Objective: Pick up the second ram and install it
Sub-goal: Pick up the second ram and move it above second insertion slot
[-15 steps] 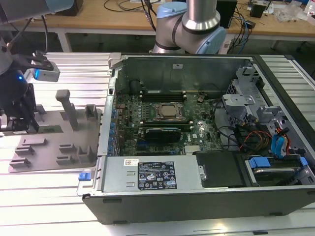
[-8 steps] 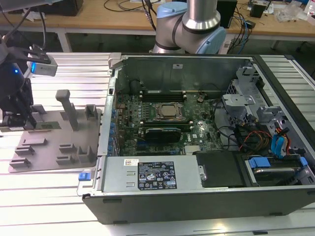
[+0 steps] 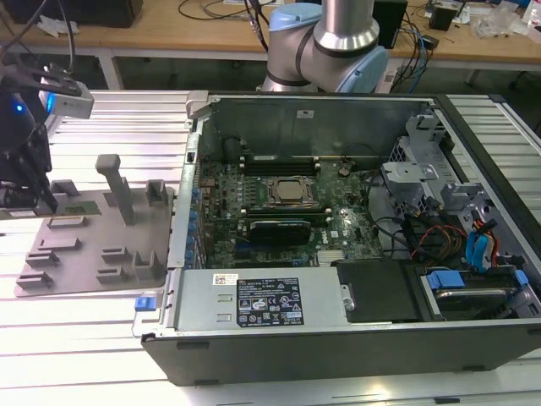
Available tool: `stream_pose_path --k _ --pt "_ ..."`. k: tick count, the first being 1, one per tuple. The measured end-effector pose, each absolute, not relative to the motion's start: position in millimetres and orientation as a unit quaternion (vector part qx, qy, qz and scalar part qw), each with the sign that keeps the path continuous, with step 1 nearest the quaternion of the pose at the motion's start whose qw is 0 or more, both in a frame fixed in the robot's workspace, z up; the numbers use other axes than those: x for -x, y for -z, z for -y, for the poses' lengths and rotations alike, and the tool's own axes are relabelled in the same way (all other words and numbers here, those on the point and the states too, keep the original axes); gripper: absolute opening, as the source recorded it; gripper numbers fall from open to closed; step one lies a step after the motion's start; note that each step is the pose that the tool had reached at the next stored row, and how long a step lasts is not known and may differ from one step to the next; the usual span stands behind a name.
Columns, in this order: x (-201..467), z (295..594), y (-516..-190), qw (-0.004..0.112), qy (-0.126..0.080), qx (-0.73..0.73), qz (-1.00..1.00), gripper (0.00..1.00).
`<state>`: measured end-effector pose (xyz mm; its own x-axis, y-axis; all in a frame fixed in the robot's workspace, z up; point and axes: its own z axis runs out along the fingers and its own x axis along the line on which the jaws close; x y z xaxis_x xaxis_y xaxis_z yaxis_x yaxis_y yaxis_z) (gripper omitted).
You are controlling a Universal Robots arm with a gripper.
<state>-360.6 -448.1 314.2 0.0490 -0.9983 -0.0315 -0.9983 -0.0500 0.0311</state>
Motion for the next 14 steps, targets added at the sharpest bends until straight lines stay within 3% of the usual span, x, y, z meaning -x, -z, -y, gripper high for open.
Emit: stream_pose_path --k 6,14 --pt "361 448 -331 0.0 0.022 -0.724 0.689 0.11" --pt "361 448 -400 0.0 0.023 -0.724 0.689 0.11"
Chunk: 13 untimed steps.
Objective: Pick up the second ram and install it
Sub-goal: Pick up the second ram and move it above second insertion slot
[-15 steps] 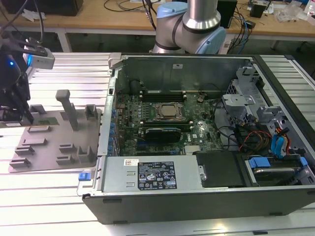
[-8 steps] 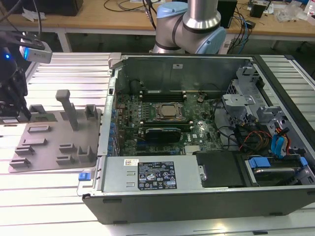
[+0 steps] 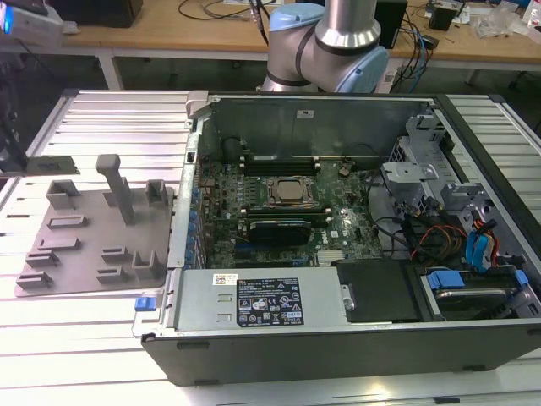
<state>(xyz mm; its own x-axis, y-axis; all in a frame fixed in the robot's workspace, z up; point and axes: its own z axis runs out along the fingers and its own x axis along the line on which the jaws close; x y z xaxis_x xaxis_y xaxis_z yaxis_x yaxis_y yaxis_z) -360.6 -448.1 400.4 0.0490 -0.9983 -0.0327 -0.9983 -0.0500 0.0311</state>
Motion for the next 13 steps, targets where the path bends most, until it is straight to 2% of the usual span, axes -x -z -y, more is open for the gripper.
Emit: stream_pose_path --k 2,13 --pt "361 448 -411 0.0 -0.023 0.724 -0.689 0.11" --pt "339 448 -411 0.0 -0.023 0.724 -0.689 0.11"
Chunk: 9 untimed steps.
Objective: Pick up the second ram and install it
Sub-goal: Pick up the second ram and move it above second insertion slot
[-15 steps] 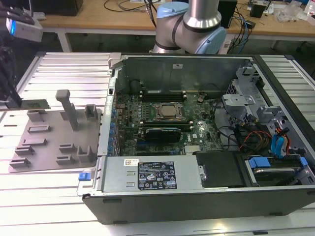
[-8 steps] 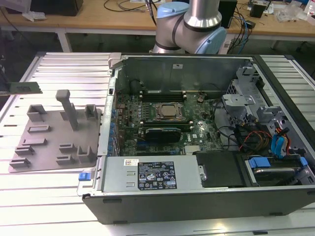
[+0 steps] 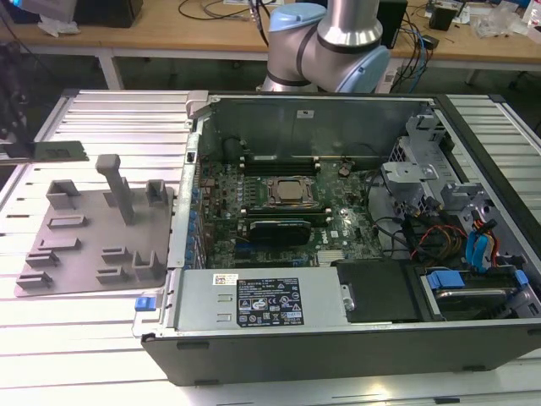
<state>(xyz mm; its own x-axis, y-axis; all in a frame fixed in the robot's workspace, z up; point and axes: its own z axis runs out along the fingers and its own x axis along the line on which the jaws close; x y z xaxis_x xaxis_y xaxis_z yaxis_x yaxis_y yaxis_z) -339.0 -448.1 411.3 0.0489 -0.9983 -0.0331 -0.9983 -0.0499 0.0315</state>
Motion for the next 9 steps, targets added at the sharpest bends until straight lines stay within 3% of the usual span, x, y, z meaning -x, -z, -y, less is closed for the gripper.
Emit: stream_pose_path --k 9 --pt "279 448 -411 -0.001 -0.024 0.724 -0.689 0.11"
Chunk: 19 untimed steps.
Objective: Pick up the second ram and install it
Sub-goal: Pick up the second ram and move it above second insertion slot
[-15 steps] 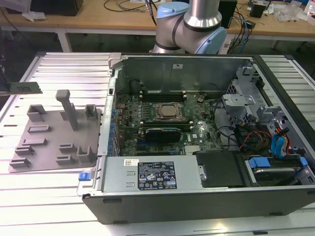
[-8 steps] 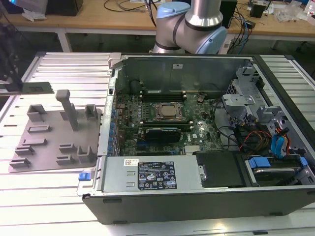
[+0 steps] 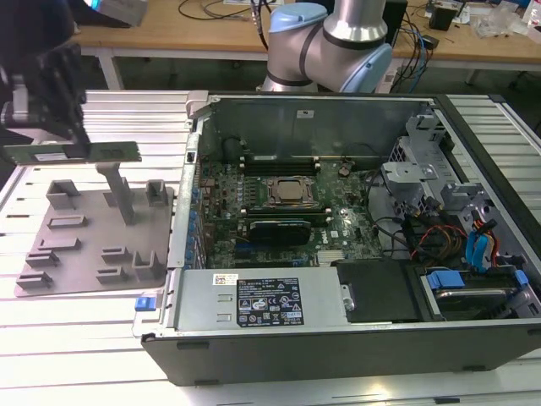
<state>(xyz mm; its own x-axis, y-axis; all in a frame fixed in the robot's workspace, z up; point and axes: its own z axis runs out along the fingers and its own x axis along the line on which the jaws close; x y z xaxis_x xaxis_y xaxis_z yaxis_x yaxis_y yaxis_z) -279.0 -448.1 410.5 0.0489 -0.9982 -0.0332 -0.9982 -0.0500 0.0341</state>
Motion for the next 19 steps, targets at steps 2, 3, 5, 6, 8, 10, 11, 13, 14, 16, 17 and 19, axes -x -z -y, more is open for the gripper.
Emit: stream_pose_path --k 2,3,5,6,8,10,11,13,14,16,17,19 --pt "264 448 -410 0.001 0.024 -0.724 0.689 0.11" --pt "261 448 -410 0.001 0.024 -0.724 0.689 0.11" --pt "248 448 -410 0.001 0.024 -0.724 0.689 0.11" --pt "240 448 -410 0.001 0.024 -0.724 0.689 0.11" --pt "219 448 -410 0.001 0.024 -0.724 0.689 0.11" --pt "200 448 -410 0.001 0.024 -0.724 0.689 0.11" --pt "193 448 -410 0.001 0.024 -0.724 0.689 0.11" --pt "182 448 -410 0.001 0.024 -0.724 0.689 0.11" --pt "172 448 -410 0.002 0.025 -0.724 0.689 0.11" --pt "161 447 -410 0.002 0.025 -0.724 0.689 0.11" --pt "154 447 -410 0.002 0.025 -0.724 0.689 0.11" --pt "133 447 -410 0.002 0.025 -0.724 0.689 0.11"
